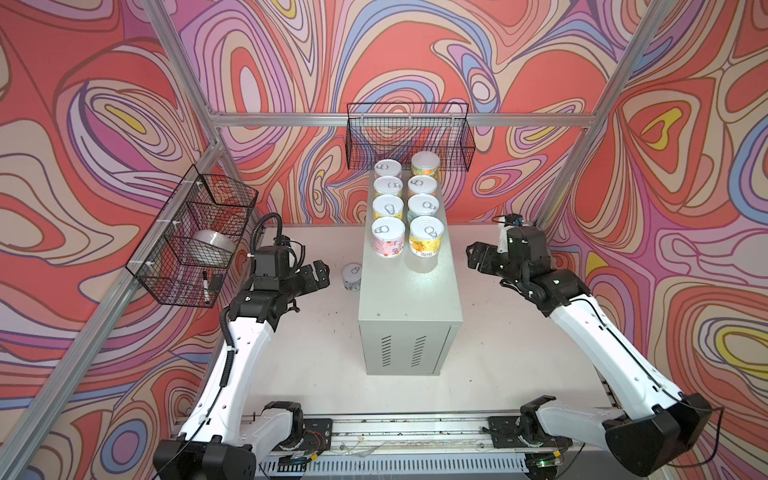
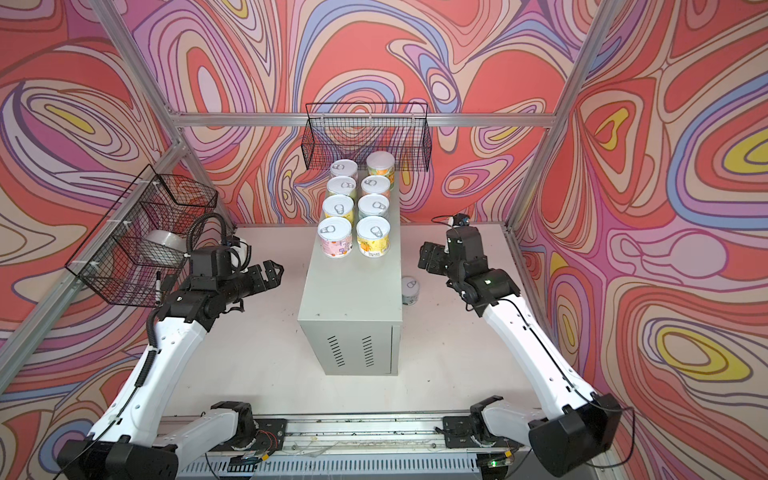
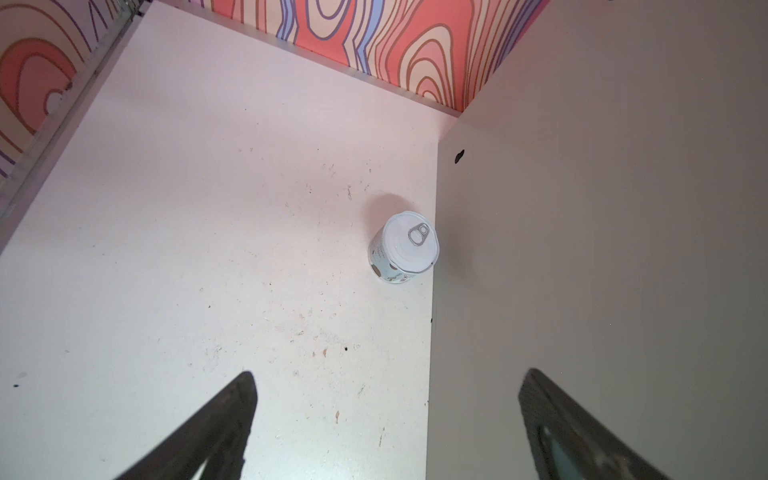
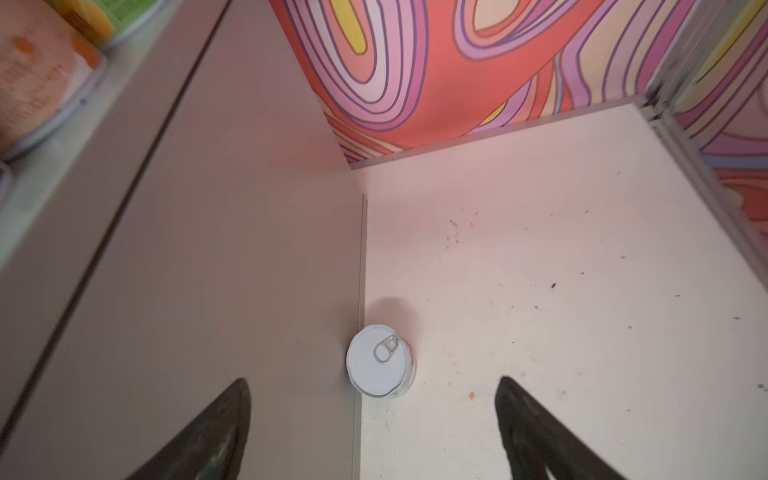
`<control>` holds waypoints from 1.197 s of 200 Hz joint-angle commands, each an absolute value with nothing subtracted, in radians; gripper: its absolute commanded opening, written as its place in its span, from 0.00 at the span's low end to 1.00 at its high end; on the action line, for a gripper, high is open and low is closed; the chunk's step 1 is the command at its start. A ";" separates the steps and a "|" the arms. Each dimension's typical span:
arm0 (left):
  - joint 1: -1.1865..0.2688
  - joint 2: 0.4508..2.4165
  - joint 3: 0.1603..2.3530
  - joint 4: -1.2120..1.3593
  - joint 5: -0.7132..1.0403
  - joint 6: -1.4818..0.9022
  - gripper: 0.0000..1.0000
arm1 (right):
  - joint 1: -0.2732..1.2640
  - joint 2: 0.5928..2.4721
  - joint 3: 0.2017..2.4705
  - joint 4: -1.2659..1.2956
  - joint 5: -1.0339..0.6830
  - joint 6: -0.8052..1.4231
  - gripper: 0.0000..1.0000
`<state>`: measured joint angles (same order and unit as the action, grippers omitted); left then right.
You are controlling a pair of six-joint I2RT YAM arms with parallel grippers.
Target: Place and organize the canned foods onto the counter
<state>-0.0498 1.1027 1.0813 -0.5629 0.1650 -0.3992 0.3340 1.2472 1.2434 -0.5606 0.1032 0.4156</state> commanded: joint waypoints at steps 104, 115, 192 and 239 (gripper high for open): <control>-0.040 1.112 0.948 -0.380 0.198 -0.526 0.93 | 0.325 1.563 1.119 -0.281 -0.006 0.584 0.92; -0.040 1.115 0.947 -0.380 0.201 -0.525 0.93 | 0.323 1.595 1.113 -0.260 -0.007 0.596 0.92; -0.040 1.119 0.920 -0.353 0.212 -0.535 0.92 | 0.323 1.766 1.144 -0.204 -0.021 0.617 0.94; -0.040 1.127 0.914 -0.343 0.218 -0.540 0.91 | 0.323 1.820 1.118 -0.180 -0.057 0.619 0.94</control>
<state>-0.0441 1.1164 0.9268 -0.3717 0.2100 -0.5282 0.3237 1.8011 1.1282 -0.2142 -0.0227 0.6094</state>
